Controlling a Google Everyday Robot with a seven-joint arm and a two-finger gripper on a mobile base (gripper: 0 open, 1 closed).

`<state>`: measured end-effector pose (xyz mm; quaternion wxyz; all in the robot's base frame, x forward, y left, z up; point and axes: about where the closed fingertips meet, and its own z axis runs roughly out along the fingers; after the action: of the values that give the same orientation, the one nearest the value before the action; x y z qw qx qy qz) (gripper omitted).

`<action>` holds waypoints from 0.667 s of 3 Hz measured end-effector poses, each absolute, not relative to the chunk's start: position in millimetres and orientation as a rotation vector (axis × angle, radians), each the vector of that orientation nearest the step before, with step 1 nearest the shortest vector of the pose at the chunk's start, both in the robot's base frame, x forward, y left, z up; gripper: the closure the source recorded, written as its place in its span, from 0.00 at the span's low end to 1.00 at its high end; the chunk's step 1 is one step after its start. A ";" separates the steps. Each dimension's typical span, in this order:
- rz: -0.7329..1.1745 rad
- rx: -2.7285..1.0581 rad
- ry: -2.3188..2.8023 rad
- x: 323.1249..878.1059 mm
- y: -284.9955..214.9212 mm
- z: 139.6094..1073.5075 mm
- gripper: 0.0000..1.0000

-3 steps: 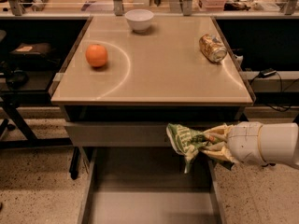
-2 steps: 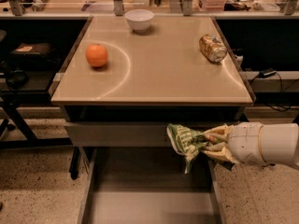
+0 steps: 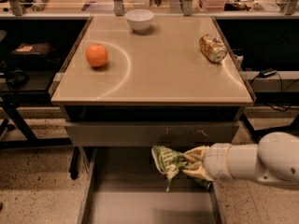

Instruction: Place green jalapeno chip bag into middle drawer

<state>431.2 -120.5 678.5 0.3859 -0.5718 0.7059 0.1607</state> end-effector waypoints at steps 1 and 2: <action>0.473 -1.423 1.819 421.9 -94.0 604.5 1.00; 0.500 -1.399 1.838 429.5 -73.1 538.8 1.00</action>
Offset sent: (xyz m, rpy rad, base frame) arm 0.0039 0.0698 -0.2067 0.0548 0.0862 -0.0075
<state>429.5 -73.1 538.8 0.3796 -0.5477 0.7195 0.1957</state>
